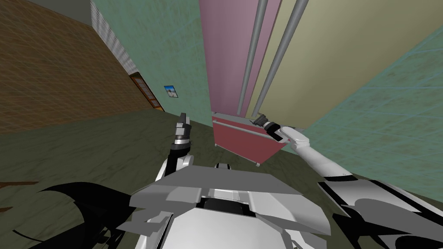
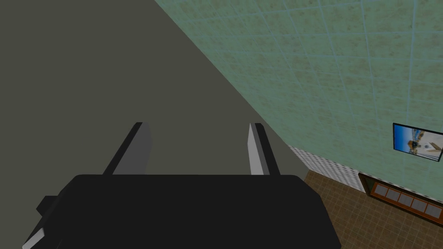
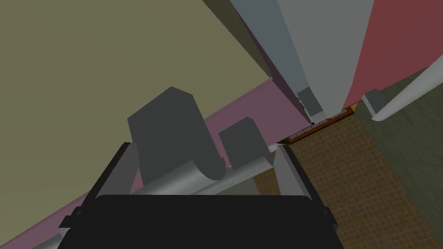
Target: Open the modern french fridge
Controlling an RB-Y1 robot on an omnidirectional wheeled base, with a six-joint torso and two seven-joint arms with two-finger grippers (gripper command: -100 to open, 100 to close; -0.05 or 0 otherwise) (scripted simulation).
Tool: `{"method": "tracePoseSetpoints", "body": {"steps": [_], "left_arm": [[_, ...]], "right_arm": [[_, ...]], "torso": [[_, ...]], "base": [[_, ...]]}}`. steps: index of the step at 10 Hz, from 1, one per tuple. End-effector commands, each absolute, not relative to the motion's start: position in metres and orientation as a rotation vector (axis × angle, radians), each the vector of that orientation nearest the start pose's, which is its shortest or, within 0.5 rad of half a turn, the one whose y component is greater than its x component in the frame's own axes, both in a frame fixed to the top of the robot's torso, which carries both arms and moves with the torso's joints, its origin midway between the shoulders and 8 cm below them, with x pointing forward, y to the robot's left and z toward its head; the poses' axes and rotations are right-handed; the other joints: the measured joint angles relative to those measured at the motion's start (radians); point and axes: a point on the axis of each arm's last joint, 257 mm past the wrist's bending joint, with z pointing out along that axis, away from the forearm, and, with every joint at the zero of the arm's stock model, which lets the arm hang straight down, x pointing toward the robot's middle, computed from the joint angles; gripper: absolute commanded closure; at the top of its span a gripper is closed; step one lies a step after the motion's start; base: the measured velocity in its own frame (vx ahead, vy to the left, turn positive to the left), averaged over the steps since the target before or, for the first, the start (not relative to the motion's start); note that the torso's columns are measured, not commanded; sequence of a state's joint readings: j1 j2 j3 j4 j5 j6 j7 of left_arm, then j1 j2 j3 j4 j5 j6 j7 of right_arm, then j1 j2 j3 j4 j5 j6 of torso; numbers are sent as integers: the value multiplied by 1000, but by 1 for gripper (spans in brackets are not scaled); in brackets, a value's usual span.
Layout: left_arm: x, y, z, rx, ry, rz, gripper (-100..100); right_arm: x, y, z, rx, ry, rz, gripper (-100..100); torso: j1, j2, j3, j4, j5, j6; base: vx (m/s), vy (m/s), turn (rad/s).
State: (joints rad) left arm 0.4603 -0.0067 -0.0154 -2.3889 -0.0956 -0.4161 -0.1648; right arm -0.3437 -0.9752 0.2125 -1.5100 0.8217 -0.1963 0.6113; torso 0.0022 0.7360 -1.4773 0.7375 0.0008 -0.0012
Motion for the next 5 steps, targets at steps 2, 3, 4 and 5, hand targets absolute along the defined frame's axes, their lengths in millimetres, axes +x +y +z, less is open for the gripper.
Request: {"method": "tracePoseSetpoints", "body": {"steps": [2,3,4,5], "left_arm": [[338,258,69,-498,647,-1122,0],[338,258,69,-498,647,-1122,0],[338,258,69,-498,647,-1122,0],[338,258,69,-498,647,-1122,0]], "right_arm": [[603,-329,-27,-920,1227,-455,-100],[603,-329,-27,-919,1227,-455,100],[595,-303,-25,-956,1191,-403,100],[595,-303,-25,-956,1191,-403,100]], "torso": [[-2,1,1,0,0,-2],[-2,2,1,0,-1,-1],[-1,1,1,-1,-1,-2],[-3,4,3,-2,-2,-6]], "base": [[10,12,-20],[3,-5,-25],[-88,-150,-8],[-117,-191,63]]}}
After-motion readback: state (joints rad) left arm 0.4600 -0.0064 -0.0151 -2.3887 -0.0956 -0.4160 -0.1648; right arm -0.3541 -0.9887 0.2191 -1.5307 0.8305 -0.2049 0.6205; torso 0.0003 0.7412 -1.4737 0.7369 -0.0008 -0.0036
